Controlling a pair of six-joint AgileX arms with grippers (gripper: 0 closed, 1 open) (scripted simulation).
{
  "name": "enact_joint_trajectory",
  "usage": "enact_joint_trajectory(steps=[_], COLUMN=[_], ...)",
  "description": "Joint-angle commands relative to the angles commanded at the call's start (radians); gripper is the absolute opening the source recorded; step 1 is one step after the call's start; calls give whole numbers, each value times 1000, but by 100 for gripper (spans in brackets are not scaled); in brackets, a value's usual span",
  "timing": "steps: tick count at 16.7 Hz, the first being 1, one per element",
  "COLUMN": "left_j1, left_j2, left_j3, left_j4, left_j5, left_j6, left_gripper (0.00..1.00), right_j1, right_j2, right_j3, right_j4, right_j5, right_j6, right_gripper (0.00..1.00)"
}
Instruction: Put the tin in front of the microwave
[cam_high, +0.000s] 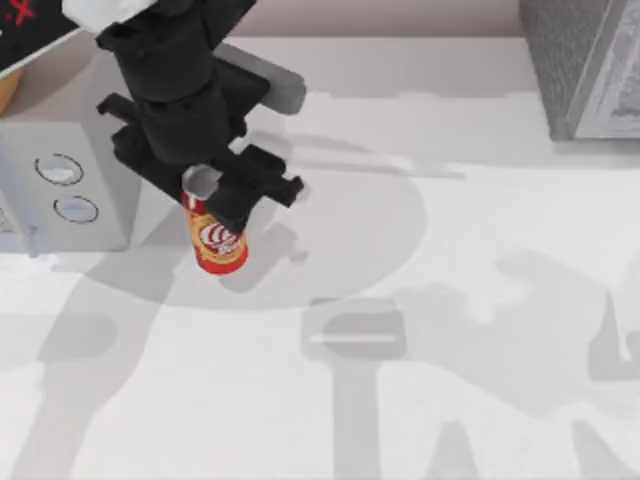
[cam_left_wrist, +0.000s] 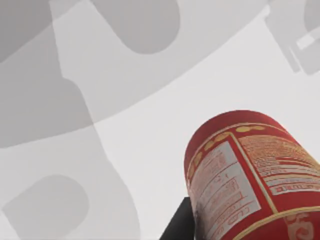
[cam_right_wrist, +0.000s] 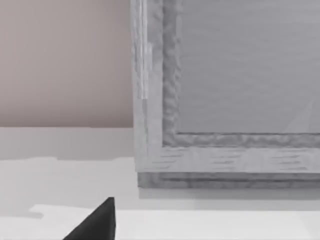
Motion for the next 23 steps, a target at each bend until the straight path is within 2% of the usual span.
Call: enact_joint_trajectory(steps=[7, 10, 12, 15, 23], left_j1=[485, 677, 766, 818, 818], left_j2=[-446, -536, -561, -571, -563], left_j3=[-540, -710, -790, -839, -860], left_j4=[122, 214, 268, 305, 334], left_j5=[5, -12, -22, -30, -30], left_j6=[147, 179, 191, 198, 198], left_gripper=[0, 0, 0, 0, 0], right_j1=[0, 0, 0, 0, 0], right_j2=[0, 0, 0, 0, 0], right_j3=[0, 0, 0, 0, 0], right_j4=[0, 0, 0, 0, 0], right_j5=[0, 0, 0, 0, 0], right_j6=[0, 0, 0, 0, 0], right_gripper=[100, 100, 100, 100, 100])
